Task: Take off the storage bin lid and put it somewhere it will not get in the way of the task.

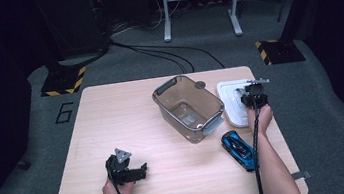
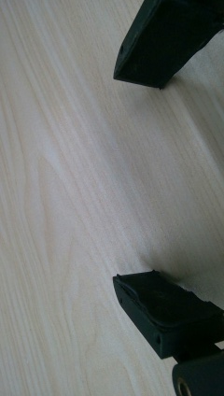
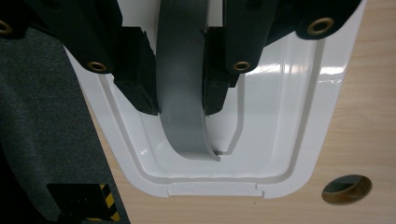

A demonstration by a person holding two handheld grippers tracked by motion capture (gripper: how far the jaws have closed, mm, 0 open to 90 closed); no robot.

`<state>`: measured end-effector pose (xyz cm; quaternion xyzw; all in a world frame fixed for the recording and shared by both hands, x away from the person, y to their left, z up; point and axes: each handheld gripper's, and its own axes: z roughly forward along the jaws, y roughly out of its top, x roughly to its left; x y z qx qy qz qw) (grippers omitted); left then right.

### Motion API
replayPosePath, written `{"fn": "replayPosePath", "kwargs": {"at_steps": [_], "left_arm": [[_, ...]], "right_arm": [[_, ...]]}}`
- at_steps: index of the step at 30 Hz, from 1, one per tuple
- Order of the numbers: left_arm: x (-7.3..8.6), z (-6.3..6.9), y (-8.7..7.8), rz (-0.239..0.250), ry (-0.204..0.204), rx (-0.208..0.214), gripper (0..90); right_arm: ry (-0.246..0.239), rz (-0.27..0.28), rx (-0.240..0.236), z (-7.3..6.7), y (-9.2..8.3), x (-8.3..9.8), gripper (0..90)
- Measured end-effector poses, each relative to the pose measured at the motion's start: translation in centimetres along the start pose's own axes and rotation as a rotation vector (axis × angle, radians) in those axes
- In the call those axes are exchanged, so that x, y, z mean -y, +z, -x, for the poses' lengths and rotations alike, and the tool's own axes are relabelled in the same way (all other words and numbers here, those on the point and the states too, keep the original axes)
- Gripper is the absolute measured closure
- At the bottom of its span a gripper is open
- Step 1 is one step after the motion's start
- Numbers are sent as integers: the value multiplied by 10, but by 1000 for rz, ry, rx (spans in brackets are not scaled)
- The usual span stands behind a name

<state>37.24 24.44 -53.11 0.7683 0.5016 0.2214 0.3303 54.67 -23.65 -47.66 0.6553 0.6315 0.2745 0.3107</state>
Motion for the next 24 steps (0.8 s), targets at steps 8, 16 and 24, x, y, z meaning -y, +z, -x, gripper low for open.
{"fn": "replayPosePath", "kwargs": {"at_steps": [8,16,24], "left_arm": [[0,0,0,0,-1,0,36],[0,0,0,0,0,0,36],[0,0,0,0,1,0,36]], "right_arm": [[-15,-29,1,2,10,7,664],[-21,-40,-38,4,7,6,510],[15,-87,-86,7,0,4,258]]}}
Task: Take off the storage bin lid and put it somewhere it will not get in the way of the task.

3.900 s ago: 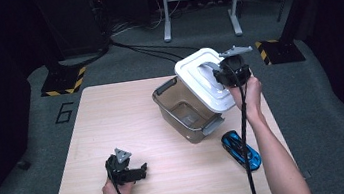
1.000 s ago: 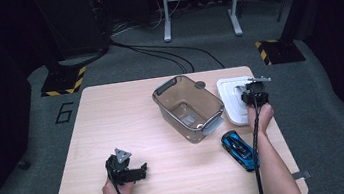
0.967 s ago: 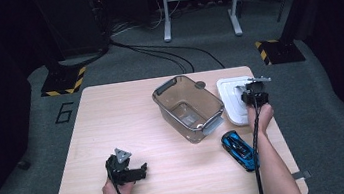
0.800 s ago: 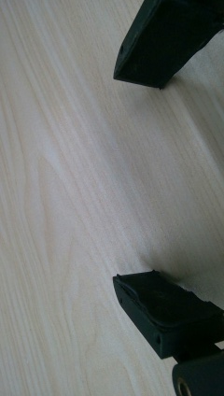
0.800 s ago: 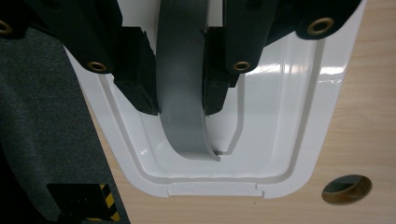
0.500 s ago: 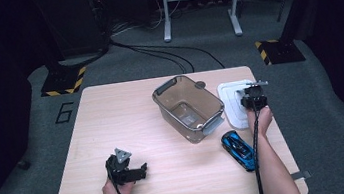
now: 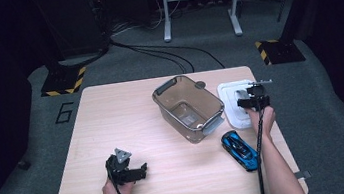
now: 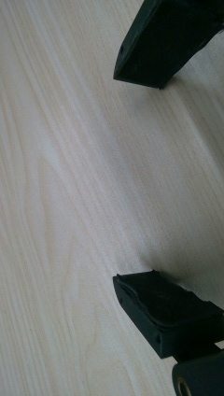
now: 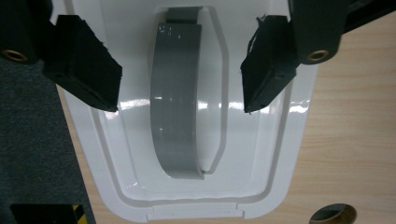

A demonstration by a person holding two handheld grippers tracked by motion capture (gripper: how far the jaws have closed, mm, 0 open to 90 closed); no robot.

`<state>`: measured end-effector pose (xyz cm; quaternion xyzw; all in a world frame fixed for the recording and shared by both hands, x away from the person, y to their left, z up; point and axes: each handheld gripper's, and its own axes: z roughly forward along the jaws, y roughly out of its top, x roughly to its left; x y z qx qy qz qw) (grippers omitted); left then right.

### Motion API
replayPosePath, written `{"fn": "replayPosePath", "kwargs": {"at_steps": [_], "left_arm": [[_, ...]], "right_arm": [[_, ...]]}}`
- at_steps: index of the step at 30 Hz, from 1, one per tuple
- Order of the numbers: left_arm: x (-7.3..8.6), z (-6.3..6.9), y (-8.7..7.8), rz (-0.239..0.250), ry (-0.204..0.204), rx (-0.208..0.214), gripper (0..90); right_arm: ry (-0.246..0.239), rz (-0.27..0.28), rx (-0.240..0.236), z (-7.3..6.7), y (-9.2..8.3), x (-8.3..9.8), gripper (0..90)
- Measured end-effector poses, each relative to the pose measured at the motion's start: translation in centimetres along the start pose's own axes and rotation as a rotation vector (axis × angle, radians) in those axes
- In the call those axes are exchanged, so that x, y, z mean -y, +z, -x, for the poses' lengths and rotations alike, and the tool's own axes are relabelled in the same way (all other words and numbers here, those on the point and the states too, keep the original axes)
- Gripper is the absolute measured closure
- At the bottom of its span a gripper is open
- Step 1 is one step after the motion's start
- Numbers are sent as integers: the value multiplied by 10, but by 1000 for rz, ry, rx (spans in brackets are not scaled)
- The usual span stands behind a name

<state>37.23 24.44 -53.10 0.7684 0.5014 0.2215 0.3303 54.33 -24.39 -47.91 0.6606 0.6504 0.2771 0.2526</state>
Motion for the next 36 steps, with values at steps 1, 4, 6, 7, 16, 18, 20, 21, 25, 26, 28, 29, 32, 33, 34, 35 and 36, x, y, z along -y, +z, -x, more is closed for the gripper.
{"fn": "replayPosePath", "kwargs": {"at_steps": [1,4,6,7,16,18,20,21,25,26,28,29,32,33,34,35,36], "left_arm": [[0,0,0,1,-1,0,36],[0,0,0,2,-3,0,36],[0,0,0,2,-2,0,37],[0,0,0,2,-3,0,37],[0,0,0,2,-2,0,38],[0,0,0,3,-3,0,38],[0,0,0,4,-3,0,38],[0,0,0,3,-2,0,39],[0,1,0,4,-2,0,40],[0,1,0,4,-2,0,40],[0,1,0,4,-2,0,41],[0,1,0,3,-3,1,40],[0,1,0,3,-3,1,40],[0,1,0,3,-3,0,41],[0,1,0,3,-3,1,41],[0,1,0,3,-3,1,41],[0,1,0,3,-3,1,41]], "right_arm": [[-5,-3,-11,1,-2,0,221],[-23,-12,-63,2,-10,2,139],[-43,-8,-75,2,-16,3,119],[-54,-5,-93,2,-18,4,103],[-128,-18,-148,0,-40,13,3],[-140,-32,-168,-1,-42,15,0],[-143,-27,-180,-1,-44,16,0],[-151,-22,-182,-3,-49,18,0],[-213,-15,-216,-6,-58,26,0],[-217,-26,-223,-7,-61,27,0],[-241,-18,-231,-9,-64,30,0],[-251,-20,-235,-10,-66,32,0],[-266,-22,-243,-12,-69,36,0],[-285,-28,-261,-14,-72,40,0],[-293,-33,-260,-16,-74,43,0],[-293,-33,-260,-16,-74,43,0],[-309,-38,-272,-19,-78,48,0]]}}
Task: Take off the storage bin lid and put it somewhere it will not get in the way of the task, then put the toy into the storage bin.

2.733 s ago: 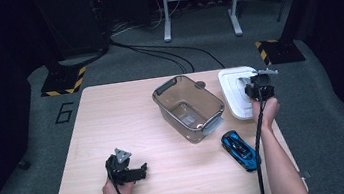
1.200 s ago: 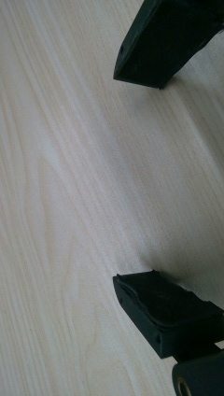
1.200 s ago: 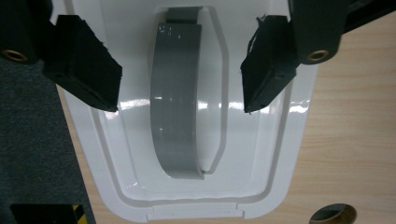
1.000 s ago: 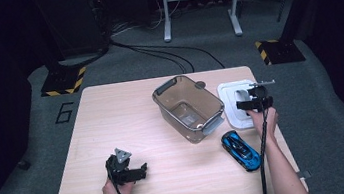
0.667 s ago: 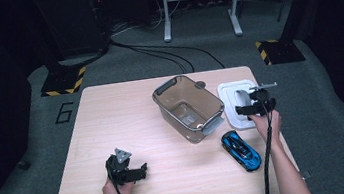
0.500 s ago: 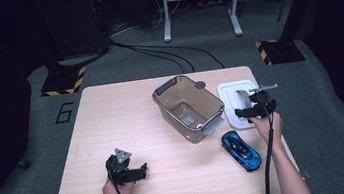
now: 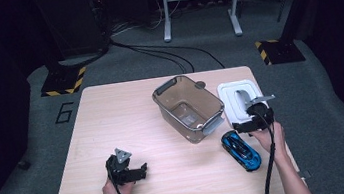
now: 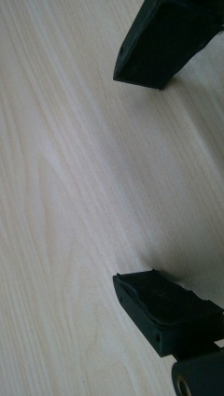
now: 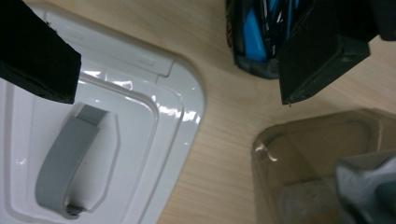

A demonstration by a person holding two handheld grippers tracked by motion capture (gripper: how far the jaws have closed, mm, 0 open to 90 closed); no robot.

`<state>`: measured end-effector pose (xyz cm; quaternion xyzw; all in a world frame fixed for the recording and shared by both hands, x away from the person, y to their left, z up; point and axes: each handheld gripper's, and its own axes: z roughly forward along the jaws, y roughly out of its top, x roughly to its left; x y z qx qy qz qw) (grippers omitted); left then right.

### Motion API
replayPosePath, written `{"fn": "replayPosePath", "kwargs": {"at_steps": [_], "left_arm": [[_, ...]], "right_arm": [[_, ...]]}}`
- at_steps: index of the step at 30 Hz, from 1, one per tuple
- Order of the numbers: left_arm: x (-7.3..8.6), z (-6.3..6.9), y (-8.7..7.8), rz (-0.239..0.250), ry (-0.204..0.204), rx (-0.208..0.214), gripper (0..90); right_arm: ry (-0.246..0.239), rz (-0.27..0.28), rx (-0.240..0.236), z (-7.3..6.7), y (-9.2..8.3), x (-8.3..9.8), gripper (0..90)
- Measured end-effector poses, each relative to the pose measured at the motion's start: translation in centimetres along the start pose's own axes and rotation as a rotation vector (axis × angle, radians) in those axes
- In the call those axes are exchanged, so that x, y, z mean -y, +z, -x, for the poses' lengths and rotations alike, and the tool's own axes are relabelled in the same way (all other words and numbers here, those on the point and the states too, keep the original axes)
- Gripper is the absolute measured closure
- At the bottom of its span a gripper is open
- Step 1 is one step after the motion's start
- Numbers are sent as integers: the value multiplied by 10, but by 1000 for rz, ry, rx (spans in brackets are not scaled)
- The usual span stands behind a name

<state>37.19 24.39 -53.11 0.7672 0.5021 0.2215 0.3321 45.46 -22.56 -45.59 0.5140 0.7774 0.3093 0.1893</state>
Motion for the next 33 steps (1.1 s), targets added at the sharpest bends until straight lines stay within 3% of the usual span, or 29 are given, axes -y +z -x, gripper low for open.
{"fn": "replayPosePath", "kwargs": {"at_steps": [5,22,33], "left_arm": [[0,0,0,-1,0,0,42],[0,0,0,0,0,2,46],[0,0,0,1,2,1,46]], "right_arm": [[-46,-11,-38,-10,-3,8,0],[-84,-43,-78,-33,2,25,0],[-103,-133,-101,-52,30,26,0]]}}
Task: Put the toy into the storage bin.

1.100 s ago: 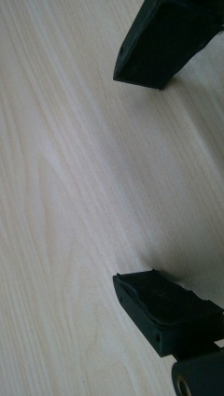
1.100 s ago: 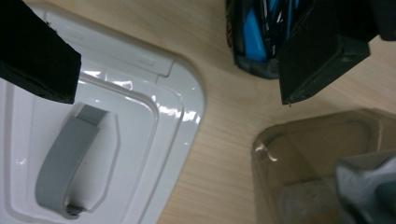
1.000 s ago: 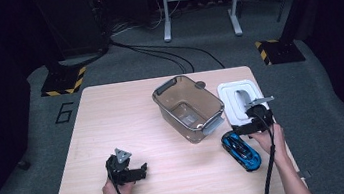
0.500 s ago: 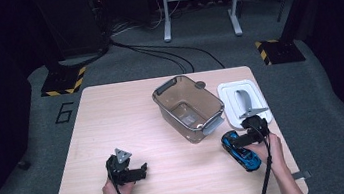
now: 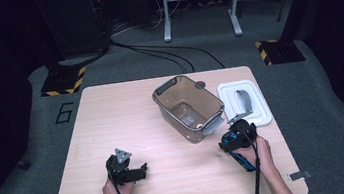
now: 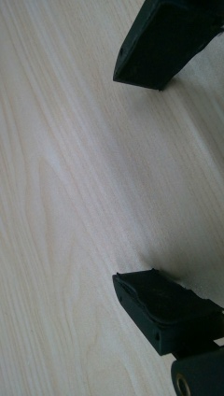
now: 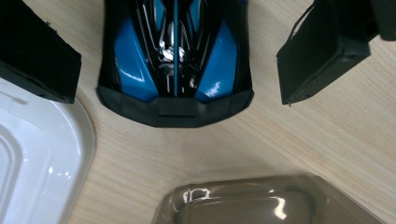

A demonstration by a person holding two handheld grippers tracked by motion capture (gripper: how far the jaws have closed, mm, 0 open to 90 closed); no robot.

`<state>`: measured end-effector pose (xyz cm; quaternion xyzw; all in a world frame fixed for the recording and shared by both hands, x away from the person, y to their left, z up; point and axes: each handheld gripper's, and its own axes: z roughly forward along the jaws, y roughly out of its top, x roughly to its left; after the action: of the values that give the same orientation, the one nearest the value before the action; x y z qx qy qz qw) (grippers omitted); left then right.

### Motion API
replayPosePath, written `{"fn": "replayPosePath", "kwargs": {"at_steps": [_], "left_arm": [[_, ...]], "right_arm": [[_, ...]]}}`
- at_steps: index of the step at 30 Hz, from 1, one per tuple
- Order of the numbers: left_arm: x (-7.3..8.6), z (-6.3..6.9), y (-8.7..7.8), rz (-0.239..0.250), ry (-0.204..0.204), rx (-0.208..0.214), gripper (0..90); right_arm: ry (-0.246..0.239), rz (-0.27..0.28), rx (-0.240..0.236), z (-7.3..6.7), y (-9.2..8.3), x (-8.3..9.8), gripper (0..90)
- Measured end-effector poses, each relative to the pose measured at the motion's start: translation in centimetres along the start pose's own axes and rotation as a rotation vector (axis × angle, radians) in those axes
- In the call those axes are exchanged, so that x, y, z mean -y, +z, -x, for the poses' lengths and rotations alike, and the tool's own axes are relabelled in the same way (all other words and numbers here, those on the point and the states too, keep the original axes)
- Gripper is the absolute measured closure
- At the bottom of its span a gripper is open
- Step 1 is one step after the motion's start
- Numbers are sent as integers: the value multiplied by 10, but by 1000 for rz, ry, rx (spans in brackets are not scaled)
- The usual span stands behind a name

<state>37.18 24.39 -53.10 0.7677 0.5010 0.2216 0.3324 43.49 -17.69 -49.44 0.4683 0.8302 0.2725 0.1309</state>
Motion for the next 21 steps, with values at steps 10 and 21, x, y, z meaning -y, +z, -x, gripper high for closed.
{"fn": "replayPosePath", "kwargs": {"at_steps": [10,21], "left_arm": [[0,0,0,0,0,0,46],[0,0,0,0,0,0,47]], "right_arm": [[44,-50,35,-3,15,-6,132],[41,-29,47,-4,11,-5,236]]}}
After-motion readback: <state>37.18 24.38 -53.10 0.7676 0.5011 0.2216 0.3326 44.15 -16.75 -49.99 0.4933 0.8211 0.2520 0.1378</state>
